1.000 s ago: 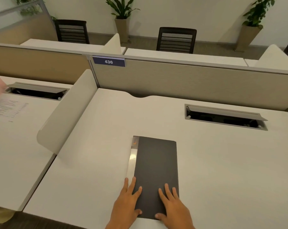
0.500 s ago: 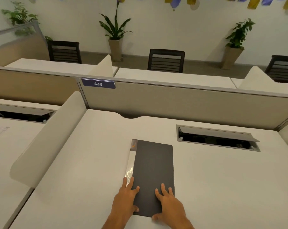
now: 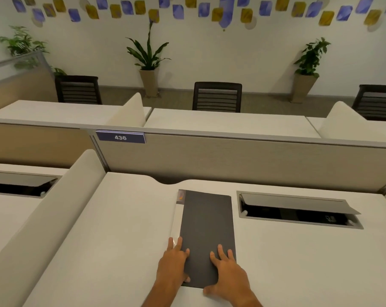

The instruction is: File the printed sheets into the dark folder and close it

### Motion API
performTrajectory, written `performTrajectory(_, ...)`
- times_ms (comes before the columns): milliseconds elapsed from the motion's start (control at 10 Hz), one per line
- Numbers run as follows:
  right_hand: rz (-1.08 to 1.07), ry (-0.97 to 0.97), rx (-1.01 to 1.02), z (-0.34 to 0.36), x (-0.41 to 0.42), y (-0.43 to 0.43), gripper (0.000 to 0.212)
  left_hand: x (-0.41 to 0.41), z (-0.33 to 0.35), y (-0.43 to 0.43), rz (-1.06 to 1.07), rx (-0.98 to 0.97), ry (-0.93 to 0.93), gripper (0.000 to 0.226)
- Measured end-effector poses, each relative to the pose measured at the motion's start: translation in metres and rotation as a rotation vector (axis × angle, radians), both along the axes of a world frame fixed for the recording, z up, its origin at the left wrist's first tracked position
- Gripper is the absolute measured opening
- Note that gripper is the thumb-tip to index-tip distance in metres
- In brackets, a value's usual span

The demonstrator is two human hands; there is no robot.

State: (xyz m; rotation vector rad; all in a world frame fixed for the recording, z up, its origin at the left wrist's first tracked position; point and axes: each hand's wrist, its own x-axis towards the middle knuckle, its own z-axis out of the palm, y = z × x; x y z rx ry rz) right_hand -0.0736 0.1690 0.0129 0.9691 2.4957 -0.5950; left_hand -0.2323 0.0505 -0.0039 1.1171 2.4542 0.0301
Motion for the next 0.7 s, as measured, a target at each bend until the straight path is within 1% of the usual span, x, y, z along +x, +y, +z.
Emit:
performTrajectory(200,-0.016,0.017,0.026,0.003,-0.022,0.026,0.114,-0.025,-0.002,0.032,-0.065,-0.020,0.038,0.088)
performTrajectory(400,-0.002,0.043,0.051,0.003,-0.032,0.039,0.101,-0.034,-0.002,0.048,-0.085,-0.019,0.055,0.089)
performTrajectory(500,0.016,-0.023,0.037,0.009,-0.038,0.039,0.096,-0.034,0.005,0.052,-0.110,-0.049,0.051,0.085)
performTrajectory(600,0.048,-0.083,0.000,0.027,-0.048,0.054,0.085,-0.040,0.027,0.059,-0.121,-0.076,0.043,0.064)
performTrajectory(700,0.125,-0.018,0.039,0.044,-0.055,0.069,0.076,-0.040,0.053,0.066,-0.104,-0.034,0.041,0.065)
